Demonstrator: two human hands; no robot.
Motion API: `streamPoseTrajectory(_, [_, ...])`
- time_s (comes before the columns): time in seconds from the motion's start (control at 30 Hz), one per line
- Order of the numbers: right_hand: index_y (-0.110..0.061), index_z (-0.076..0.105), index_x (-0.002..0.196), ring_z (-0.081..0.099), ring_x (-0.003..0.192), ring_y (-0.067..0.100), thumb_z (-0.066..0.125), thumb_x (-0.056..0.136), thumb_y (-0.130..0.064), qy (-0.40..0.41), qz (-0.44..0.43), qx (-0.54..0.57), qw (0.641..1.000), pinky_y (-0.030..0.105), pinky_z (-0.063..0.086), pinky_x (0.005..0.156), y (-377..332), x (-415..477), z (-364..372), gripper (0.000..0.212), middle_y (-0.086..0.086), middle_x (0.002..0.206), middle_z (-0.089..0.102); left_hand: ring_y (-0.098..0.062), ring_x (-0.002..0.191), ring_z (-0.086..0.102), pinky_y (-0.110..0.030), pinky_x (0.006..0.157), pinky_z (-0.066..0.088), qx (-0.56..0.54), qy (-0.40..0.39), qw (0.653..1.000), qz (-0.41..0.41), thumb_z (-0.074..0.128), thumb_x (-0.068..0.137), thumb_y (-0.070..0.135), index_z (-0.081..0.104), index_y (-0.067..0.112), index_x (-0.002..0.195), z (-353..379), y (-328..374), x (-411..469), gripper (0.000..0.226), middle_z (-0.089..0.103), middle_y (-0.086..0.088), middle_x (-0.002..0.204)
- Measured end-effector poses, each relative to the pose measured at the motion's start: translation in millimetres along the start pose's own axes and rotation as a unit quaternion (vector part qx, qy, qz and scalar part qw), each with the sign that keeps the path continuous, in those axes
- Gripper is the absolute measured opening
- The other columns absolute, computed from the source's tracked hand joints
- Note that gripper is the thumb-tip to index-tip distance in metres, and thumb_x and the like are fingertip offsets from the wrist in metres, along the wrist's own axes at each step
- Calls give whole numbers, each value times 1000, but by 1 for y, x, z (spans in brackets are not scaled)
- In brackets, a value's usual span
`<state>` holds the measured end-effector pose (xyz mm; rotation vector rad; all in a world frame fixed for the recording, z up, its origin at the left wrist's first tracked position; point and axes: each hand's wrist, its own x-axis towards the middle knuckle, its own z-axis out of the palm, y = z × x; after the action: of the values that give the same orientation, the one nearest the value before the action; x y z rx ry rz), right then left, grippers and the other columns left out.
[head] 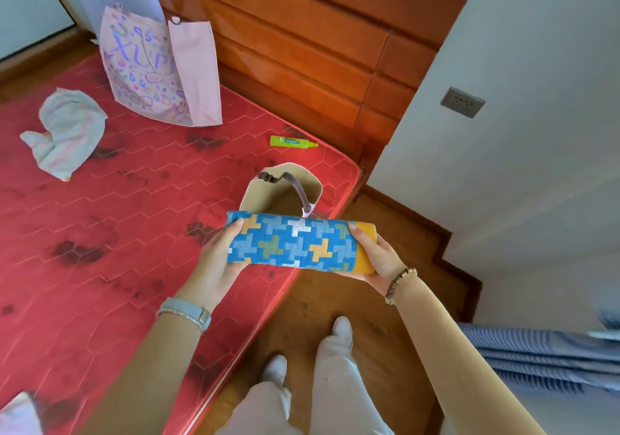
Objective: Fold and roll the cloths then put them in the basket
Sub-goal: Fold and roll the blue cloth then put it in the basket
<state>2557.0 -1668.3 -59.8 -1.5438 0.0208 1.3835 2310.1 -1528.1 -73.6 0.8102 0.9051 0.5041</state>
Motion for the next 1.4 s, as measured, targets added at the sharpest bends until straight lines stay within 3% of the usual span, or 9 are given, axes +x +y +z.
streamPoseTrajectory(0.17, [-17,51,125,69,105,26,68,87,-37,-52,-25,-55,997,48,57,89,-55,38,-28,46,11,119,69,-24,122,60,-45,108,41,-34,58,998,18,63,93,39,63,19,127,39,-6,34,39,64,-9,131])
streamPoseTrajectory(0.27, [-16,50,129,69,108,27,69,85,-35,-76,-38,-88,993,50,56,91,-87,59,-41,52,12,121,68,-18,107,64,-37,92,51,-88,167,982,17,63,94,34,61,17,122,68,-5,51,32,64,-4,123])
streamPoseTrajectory(0.4, [-15,54,128,70,105,27,69,87,-28,-102,-61,-118,986,44,59,83,-115,81,-44,46,10,118,71,-22,119,63,-42,103,48,-149,137,979,10,58,98,28,59,16,132,79,-10,58,36,67,-8,128])
streamPoseTrajectory(0.57, [-15,53,128,69,106,26,73,81,-35,-111,-86,-183,973,51,54,94,-134,105,-34,55,11,119,69,-22,117,63,-39,101,48,-199,175,964,25,54,101,26,55,13,135,80,-13,76,37,67,-9,126])
streamPoseTrajectory(0.67, [-14,54,124,69,105,27,70,86,-30,-117,-100,-200,968,49,55,92,-147,120,-23,44,12,118,69,-24,121,62,-41,104,46,-240,186,952,37,54,100,21,57,10,133,78,-10,94,35,63,-13,133])
streamPoseTrajectory(0.93, [-23,56,111,69,106,28,70,86,-27,-95,-106,-176,974,53,54,93,-195,163,-1,29,12,119,68,-20,108,68,-33,84,57,-261,192,945,39,58,97,18,59,9,128,82,37,157,33,68,-12,122])
streamPoseTrajectory(1.1, [-22,52,121,70,104,26,71,83,-29,-68,-98,-162,980,50,54,93,-223,187,7,43,10,118,67,-25,123,60,-42,109,44,-266,172,948,15,55,99,20,58,7,128,75,51,193,32,63,-15,132])
streamPoseTrajectory(1.2, [-23,53,117,71,100,26,71,86,-24,-43,-93,-131,986,49,55,92,-230,203,9,36,10,116,68,-23,122,58,-41,110,42,-239,208,949,1,55,99,30,58,12,131,64,50,205,37,60,-12,135])
streamPoseTrajectory(1.4, [-20,48,128,70,98,21,73,85,-33,53,-106,-193,974,42,59,83,-223,237,6,52,7,120,64,-28,136,44,-44,116,33,-256,264,929,-39,43,103,36,51,9,139,45,34,210,45,49,-15,144])
